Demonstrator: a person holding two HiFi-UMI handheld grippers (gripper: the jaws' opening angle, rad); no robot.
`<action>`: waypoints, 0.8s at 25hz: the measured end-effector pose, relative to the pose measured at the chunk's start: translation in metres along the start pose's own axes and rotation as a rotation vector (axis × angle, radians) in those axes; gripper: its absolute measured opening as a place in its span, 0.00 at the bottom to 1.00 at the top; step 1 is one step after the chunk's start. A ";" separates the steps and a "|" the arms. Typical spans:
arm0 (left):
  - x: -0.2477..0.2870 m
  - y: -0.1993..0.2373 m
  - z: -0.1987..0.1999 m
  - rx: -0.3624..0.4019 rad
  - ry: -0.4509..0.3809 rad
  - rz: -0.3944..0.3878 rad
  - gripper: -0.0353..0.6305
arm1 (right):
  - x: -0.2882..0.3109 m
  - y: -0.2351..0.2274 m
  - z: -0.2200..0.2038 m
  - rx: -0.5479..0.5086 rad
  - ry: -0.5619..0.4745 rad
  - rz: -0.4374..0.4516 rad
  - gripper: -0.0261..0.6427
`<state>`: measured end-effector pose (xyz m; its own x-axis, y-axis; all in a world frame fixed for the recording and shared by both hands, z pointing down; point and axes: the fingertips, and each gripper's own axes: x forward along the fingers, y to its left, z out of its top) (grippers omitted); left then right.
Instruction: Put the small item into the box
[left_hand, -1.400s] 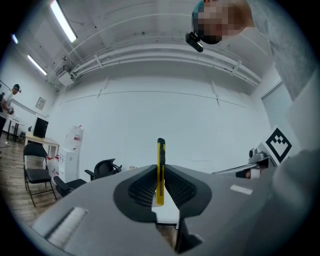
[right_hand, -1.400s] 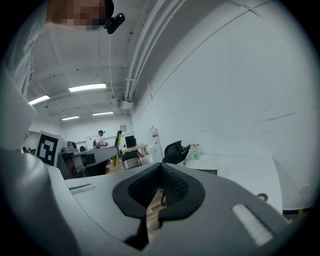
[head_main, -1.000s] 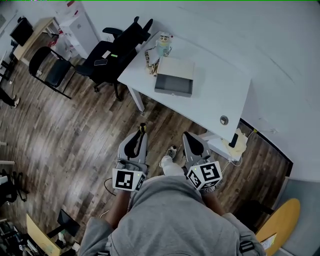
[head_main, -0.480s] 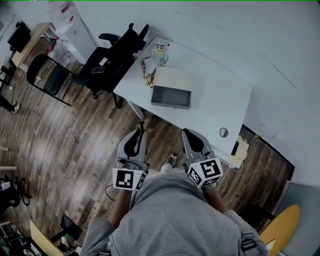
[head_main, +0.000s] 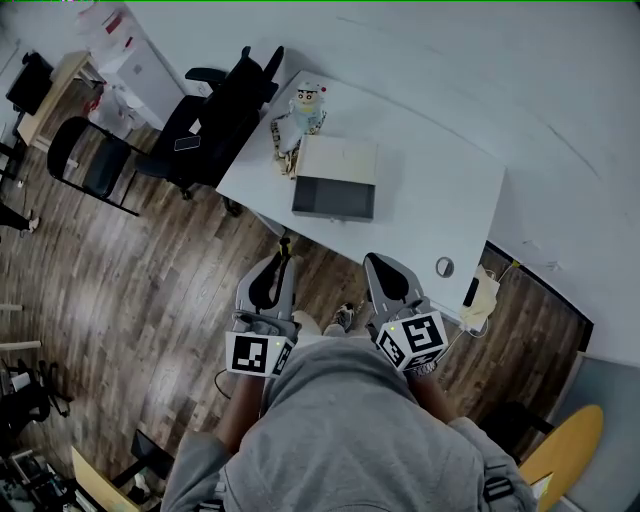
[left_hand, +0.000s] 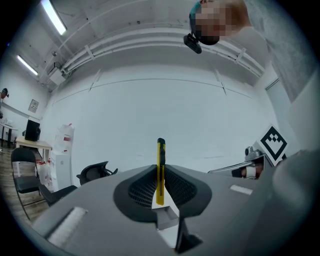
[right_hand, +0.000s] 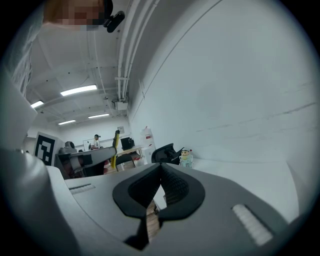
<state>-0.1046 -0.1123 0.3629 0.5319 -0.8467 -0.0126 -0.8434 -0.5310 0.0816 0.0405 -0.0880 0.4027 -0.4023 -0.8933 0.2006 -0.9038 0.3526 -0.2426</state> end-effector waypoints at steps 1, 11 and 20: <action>0.003 -0.001 0.000 0.001 0.000 -0.002 0.12 | 0.000 -0.002 0.001 -0.001 0.000 0.000 0.06; 0.034 -0.001 -0.016 -0.029 0.036 -0.070 0.12 | 0.001 -0.030 0.001 0.019 0.001 -0.089 0.06; 0.096 0.006 -0.020 -0.021 0.066 -0.234 0.12 | 0.022 -0.062 0.010 0.043 -0.018 -0.245 0.06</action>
<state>-0.0572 -0.1967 0.3821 0.7169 -0.6965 0.0310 -0.6953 -0.7111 0.1044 0.0894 -0.1322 0.4128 -0.1686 -0.9556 0.2417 -0.9668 0.1126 -0.2293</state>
